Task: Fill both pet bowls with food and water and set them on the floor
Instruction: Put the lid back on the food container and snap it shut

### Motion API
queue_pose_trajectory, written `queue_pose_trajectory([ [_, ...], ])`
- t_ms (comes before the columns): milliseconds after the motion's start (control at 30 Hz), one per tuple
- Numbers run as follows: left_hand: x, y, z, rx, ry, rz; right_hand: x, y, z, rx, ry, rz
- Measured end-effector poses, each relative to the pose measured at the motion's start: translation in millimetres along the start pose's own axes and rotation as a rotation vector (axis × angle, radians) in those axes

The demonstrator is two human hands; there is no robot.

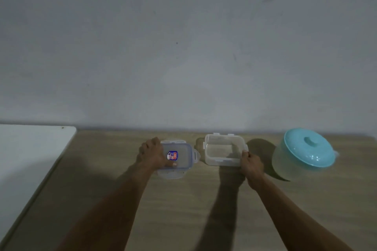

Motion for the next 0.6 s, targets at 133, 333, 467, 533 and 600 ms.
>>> queue_pose_trajectory([
  [133, -2.1, -2.1, 5.3, -0.01, -0.014, 0.017, -0.6, 2.0, 2.1, 0.007, 0.007, 0.001],
  [333, -4.9, 17.4, 20.7, -0.474, -0.111, 0.029, -11.7, 9.4, 5.5, 0.005, 0.039, -0.004],
  [467, -30.3, 3.8, 64.4, -0.57, -0.222, 0.004, -20.2, 15.9, 10.0, -0.03, 0.086, 0.021],
  [533, -35.3, -0.1, 87.9, -0.584, -0.279, -0.003, -23.1, 17.7, 11.6, -0.048, 0.097, 0.028],
  [600, -42.2, -8.9, 107.5, -0.615, -0.324, -0.029, -26.0, 17.7, 10.4, -0.048, 0.112, 0.04],
])
Point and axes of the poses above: each hand's wrist, its own x-axis towards the middle knuckle, its own z-axis out of the back of the hand, y = z × x, the point moved 10 cm from there along x, towards the middle knuckle, and after that the axes turned 6 degrees about y, right-handed, at the moved point
